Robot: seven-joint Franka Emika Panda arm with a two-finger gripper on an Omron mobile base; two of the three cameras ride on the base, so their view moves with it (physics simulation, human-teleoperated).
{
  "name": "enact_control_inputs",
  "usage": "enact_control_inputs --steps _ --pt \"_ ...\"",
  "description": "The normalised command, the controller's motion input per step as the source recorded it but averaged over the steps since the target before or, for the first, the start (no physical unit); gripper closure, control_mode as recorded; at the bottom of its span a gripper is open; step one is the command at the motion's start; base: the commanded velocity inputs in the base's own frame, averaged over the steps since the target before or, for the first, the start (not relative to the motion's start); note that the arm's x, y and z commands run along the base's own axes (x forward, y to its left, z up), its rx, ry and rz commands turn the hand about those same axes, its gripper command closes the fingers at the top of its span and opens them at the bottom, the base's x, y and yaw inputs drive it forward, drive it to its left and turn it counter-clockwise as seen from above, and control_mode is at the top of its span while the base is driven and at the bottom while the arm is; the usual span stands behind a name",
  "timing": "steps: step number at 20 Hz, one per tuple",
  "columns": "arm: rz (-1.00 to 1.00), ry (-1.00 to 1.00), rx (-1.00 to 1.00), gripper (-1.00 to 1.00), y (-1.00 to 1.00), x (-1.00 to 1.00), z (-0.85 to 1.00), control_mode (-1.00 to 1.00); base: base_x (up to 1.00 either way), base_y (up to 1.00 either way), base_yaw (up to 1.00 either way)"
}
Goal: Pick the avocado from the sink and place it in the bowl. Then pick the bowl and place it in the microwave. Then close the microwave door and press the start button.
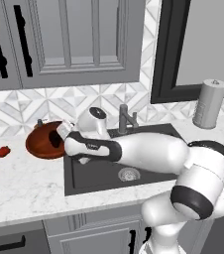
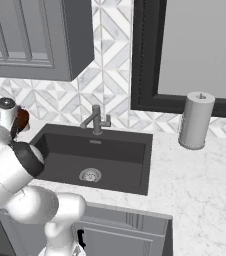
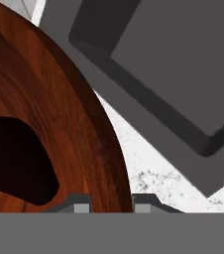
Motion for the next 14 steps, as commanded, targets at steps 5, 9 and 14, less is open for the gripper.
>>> enact_control_inputs --steps 5,9,14 --pt "-0.39 0.01 0.0 1.0 -0.43 -0.59 0.98 -1.0 0.0 0.0 0.0" --pt "-0.35 0.03 0.0 1.0 -0.61 -0.68 0.98 -1.0 0.0 0.0 0.0" --pt "-0.28 0.09 0.0 1.0 -0.75 -0.66 1.0 -1.0 0.0 0.0 0.0"
